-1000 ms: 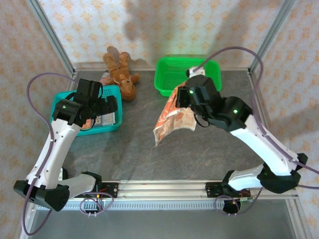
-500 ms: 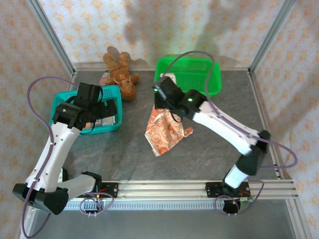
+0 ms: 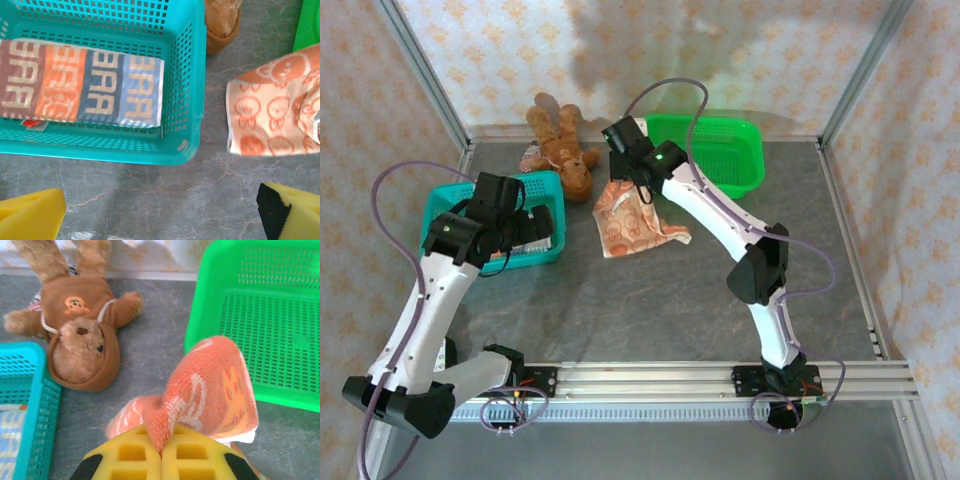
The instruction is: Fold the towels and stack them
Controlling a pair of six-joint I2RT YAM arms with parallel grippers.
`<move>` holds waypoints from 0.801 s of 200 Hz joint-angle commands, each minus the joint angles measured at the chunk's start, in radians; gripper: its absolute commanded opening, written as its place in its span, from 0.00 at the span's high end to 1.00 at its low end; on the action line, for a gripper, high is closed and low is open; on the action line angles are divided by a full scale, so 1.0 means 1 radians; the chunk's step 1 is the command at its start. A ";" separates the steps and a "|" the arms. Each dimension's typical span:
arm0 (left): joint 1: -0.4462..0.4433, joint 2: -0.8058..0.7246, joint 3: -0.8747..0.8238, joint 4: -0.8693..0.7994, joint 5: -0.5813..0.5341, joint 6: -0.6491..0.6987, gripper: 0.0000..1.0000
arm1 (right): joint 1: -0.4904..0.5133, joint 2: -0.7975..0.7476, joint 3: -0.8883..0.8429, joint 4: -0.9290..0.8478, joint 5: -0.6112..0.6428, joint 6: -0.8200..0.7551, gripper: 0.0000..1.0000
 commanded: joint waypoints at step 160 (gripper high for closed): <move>-0.007 -0.029 0.070 0.024 -0.060 0.006 0.00 | 0.192 -0.649 -0.221 -0.214 0.004 0.013 1.00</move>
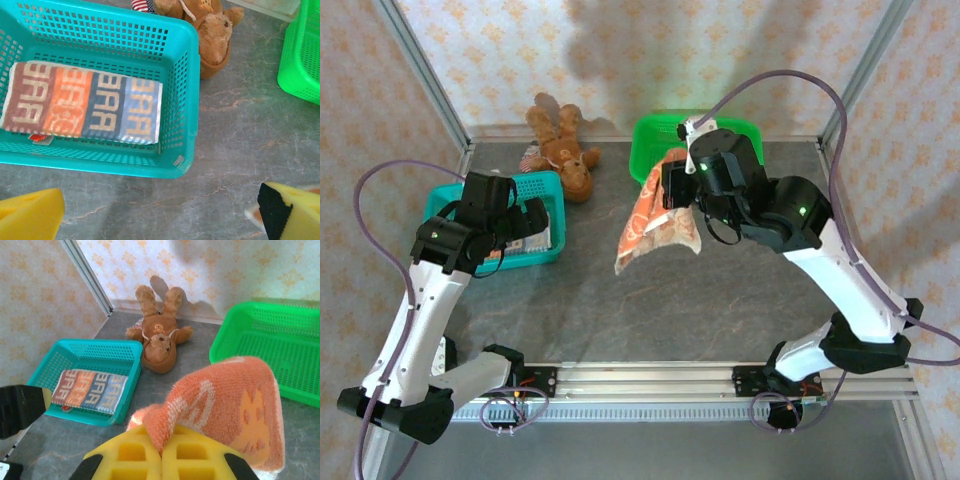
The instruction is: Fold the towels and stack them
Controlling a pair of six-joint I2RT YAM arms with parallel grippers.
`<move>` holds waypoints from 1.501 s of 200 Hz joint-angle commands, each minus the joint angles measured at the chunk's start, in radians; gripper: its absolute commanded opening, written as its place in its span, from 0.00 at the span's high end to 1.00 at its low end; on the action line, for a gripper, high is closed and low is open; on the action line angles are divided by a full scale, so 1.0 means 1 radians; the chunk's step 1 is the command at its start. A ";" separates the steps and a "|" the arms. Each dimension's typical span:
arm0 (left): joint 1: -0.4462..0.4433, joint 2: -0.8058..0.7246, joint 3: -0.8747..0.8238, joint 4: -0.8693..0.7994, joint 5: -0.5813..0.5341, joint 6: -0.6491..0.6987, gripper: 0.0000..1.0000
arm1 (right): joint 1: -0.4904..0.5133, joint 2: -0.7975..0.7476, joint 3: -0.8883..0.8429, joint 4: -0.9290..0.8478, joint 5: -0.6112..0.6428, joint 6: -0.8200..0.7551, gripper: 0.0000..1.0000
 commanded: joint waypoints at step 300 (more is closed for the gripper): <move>-0.742 0.437 -0.439 0.453 -0.035 -0.687 0.49 | -0.329 -0.097 -0.994 0.393 -0.151 0.078 0.46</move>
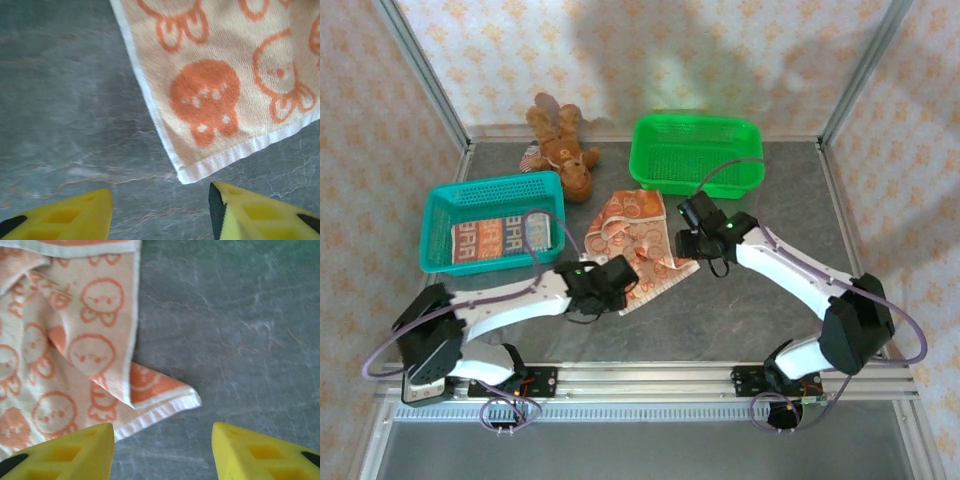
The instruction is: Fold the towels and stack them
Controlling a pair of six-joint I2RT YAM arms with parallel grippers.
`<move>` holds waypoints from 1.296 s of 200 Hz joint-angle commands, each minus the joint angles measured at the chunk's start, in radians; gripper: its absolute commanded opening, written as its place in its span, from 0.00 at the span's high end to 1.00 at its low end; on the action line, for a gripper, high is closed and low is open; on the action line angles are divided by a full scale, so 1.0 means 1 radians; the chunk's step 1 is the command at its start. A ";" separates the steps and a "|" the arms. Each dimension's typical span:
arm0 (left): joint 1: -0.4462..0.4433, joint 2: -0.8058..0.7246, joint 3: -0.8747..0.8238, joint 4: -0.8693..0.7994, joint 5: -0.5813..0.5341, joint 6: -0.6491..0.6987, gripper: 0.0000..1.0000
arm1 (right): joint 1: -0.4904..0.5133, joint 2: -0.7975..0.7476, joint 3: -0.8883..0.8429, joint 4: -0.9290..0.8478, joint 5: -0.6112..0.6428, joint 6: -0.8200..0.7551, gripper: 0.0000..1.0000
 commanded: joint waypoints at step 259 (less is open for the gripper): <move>-0.028 0.104 -0.046 0.063 -0.098 -0.044 0.51 | 0.034 -0.028 -0.240 0.147 -0.107 0.057 0.53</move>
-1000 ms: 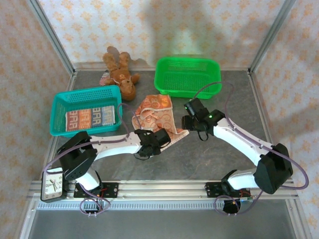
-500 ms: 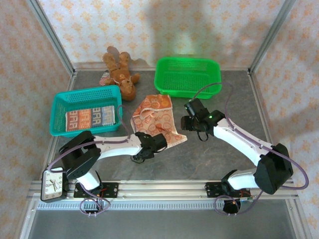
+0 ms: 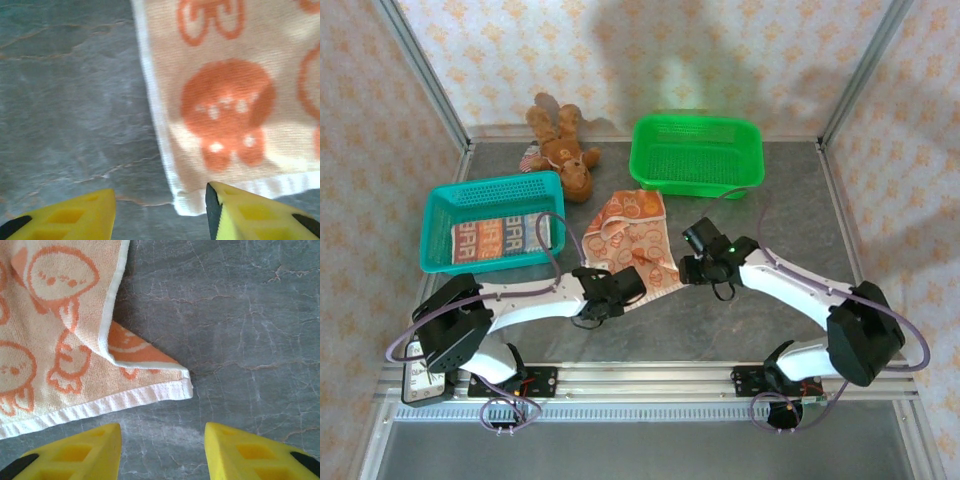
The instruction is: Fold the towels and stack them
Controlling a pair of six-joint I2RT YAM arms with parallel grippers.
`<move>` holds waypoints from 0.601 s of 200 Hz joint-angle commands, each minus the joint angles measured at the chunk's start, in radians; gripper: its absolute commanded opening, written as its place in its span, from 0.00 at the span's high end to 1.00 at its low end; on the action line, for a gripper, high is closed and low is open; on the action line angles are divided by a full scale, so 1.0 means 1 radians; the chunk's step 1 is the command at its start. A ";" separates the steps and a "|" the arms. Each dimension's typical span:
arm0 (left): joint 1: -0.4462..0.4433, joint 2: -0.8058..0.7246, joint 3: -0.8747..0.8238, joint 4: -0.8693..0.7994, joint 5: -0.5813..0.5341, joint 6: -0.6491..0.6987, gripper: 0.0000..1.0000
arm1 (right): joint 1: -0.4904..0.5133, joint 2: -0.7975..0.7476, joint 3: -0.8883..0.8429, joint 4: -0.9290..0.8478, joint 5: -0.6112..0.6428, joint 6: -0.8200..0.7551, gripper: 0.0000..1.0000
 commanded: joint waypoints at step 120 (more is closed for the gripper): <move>0.012 0.067 -0.060 -0.021 -0.017 -0.015 0.94 | 0.089 0.093 -0.031 0.058 -0.005 0.061 0.53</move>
